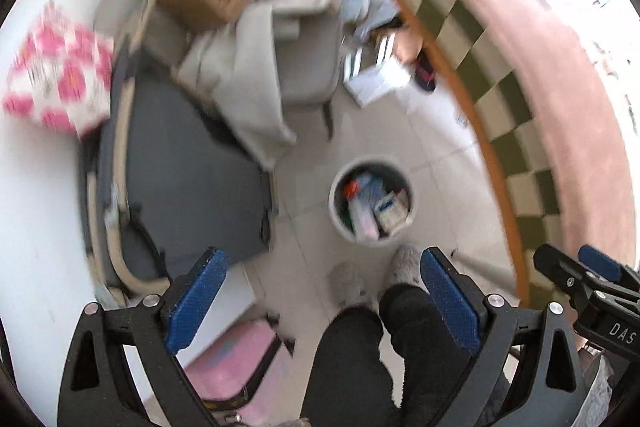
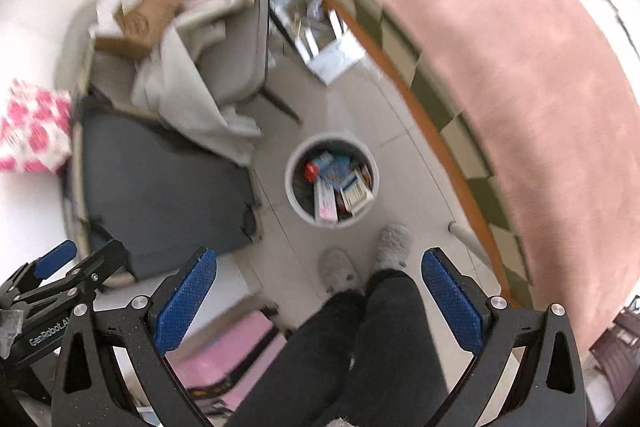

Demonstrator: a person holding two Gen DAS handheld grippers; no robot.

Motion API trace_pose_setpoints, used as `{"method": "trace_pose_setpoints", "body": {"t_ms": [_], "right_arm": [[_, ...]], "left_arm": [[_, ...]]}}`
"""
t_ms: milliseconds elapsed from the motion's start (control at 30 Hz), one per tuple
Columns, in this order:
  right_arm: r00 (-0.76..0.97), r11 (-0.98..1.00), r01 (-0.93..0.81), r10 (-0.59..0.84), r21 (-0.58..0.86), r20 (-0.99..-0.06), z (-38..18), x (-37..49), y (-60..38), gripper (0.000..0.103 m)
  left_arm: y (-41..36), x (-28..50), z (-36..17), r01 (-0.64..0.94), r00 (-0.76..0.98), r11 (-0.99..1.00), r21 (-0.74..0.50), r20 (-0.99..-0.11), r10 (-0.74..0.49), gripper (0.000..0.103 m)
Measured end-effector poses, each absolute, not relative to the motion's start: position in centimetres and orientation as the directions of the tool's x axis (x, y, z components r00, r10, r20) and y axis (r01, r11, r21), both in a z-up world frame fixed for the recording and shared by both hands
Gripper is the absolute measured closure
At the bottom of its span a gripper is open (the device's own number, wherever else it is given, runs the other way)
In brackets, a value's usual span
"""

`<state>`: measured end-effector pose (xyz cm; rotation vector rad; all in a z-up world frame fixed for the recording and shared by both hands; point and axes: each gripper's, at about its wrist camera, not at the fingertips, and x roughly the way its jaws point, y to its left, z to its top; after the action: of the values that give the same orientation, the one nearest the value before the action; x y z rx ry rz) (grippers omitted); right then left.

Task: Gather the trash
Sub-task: 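Raise both tools from the bin back toward the table, then grasp the silver blister pack with the right gripper while the left grasps the white leaflet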

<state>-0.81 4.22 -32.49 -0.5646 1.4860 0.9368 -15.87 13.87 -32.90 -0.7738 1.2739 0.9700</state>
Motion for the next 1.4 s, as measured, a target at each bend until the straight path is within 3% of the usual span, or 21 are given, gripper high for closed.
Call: {"method": "trace_pose_setpoints", "body": {"t_ms": [167, 367, 633, 800, 1200, 1300, 1400], "right_arm": [[-0.084, 0.645, -0.727, 0.257, 0.236, -0.963, -28.0, 6.8, 3.6, 0.0], [0.048, 0.761, -0.632, 0.227, 0.147, -0.973, -25.9, 21.1, 1.2, 0.0], [0.149, 0.83, -0.555, 0.046, -0.045, -0.988, -28.9, 43.1, -2.0, 0.0], [0.13, 0.824, -0.561, -0.006, -0.079, -0.991, -32.6, 51.4, -2.7, 0.0], [0.026, 0.729, -0.681, -0.074, -0.072, -0.997, -40.7, 59.3, 0.2, 0.0], [0.041, 0.739, -0.669, -0.068, -0.078, -0.997, -40.9, 59.8, 0.3, 0.006], [0.077, 0.794, -0.602, -0.045, -0.083, -0.996, -40.0, 60.4, -0.8, 0.027]], "left_arm": [[15.6, -7.7, -28.3, -0.863, 0.096, 0.504, 0.039, -0.966, 0.24, 0.004], [16.8, 7.0, -25.2, -0.777, 0.155, 0.626, 0.065, -0.945, 0.29, 0.004], [16.0, 28.9, -26.2, -0.665, 0.183, 0.741, 0.1, -0.939, 0.291, 0.004], [15.2, 39.6, -29.3, -0.593, 0.141, 0.793, 0.142, -0.951, 0.276, 0.004], [16.1, 46.6, -34.6, -0.555, 0.038, 0.81, 0.188, -0.967, 0.251, 0.004], [16.0, 47.3, -34.9, -0.545, 0.034, 0.817, 0.189, -0.969, 0.247, 0.004], [15.9, 48.5, -35.1, -0.528, 0.039, 0.83, 0.18, -0.971, 0.235, 0.004]]}}
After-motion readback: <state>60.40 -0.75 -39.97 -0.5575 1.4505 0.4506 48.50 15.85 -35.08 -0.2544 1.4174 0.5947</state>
